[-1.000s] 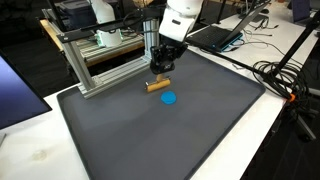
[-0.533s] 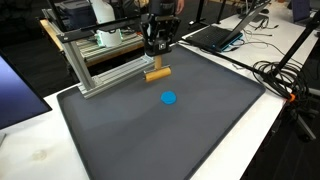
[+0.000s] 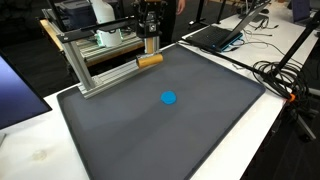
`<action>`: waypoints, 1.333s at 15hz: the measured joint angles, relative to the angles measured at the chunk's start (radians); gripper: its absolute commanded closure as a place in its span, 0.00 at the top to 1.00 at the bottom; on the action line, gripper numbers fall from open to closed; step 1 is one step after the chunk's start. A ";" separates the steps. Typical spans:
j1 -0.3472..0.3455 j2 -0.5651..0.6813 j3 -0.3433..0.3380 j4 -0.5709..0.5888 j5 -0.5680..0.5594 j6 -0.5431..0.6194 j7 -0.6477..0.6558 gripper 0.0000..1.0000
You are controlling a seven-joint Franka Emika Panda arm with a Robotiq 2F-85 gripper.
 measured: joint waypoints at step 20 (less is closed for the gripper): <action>-0.009 -0.333 0.044 -0.238 -0.031 -0.079 -0.163 0.22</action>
